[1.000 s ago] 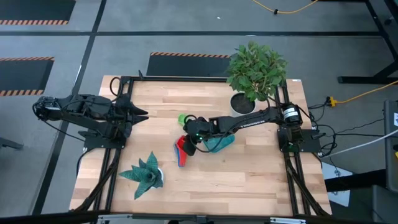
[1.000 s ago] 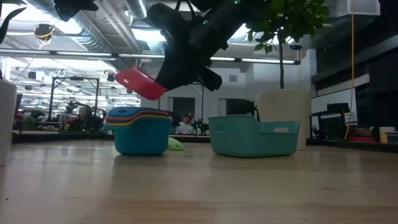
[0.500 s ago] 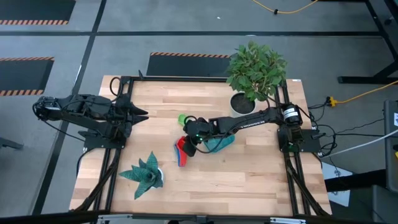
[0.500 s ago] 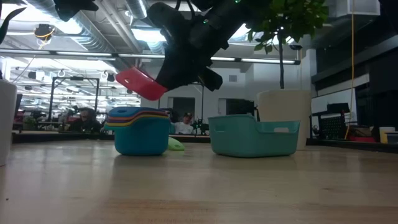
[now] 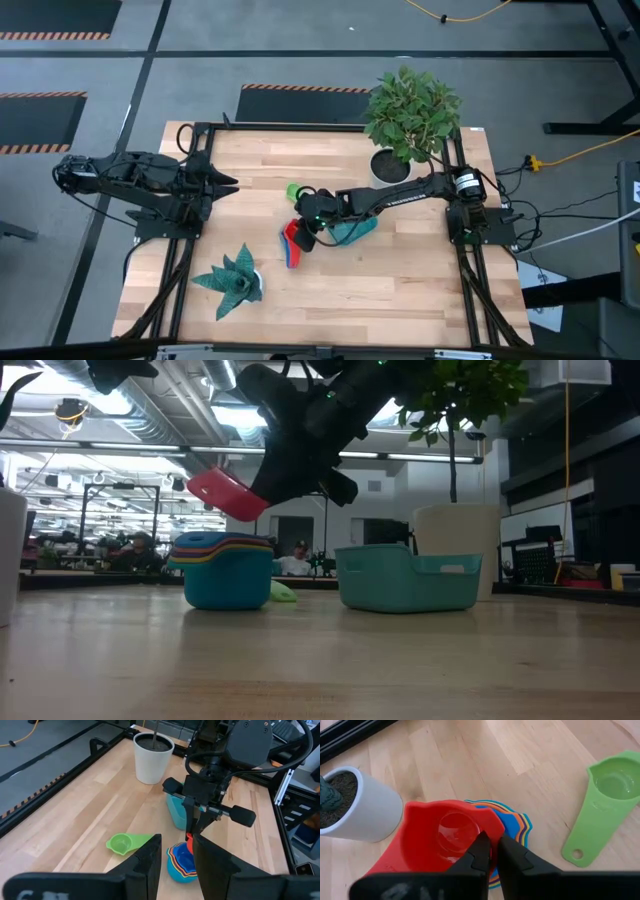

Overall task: Nest measuring cups in basket
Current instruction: Stack the red measuring cup on top of the blue measuring cup

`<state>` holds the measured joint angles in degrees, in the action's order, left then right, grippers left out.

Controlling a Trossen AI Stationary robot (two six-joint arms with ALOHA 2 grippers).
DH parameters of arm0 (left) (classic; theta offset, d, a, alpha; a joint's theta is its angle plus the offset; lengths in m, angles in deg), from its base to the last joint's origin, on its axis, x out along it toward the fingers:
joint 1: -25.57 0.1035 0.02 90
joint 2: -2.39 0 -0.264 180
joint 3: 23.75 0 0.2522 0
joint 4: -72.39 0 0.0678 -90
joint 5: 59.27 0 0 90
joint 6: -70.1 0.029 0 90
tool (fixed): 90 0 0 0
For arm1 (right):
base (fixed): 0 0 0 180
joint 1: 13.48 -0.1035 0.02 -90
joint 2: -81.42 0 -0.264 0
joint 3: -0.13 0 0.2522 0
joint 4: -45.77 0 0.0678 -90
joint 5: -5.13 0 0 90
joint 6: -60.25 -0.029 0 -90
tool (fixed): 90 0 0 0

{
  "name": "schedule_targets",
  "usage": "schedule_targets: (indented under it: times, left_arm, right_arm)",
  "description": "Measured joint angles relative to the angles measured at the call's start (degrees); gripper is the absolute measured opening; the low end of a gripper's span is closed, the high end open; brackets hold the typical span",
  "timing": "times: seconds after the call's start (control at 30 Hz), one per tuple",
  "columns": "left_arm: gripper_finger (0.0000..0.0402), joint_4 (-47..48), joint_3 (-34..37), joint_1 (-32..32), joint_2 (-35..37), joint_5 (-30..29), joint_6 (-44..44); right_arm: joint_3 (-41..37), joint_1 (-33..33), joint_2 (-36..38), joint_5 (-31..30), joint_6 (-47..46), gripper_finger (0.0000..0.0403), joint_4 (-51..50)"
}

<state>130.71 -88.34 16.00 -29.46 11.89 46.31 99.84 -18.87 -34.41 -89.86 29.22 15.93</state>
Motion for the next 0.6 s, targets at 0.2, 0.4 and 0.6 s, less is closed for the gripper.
schedule_targets:
  times: [0.2,0.4,0.6]
  left_arm:
    - [0.0104,0.01,0.00,-0.01,0.01,-0.01,0.00]
    - [0.0104,-0.01,0.00,-0.01,0.01,0.01,0.00]
    - [0.0104,-0.01,0.00,0.00,0.01,0.03,0.24]
  right_arm:
    - [0.00,0.00,0.00,0.02,0.00,0.0026,0.00]
    - [0.00,0.02,0.00,0.04,-0.22,0.0026,0.00]
    - [-0.02,0.00,0.00,0.04,-0.37,0.0026,0.00]
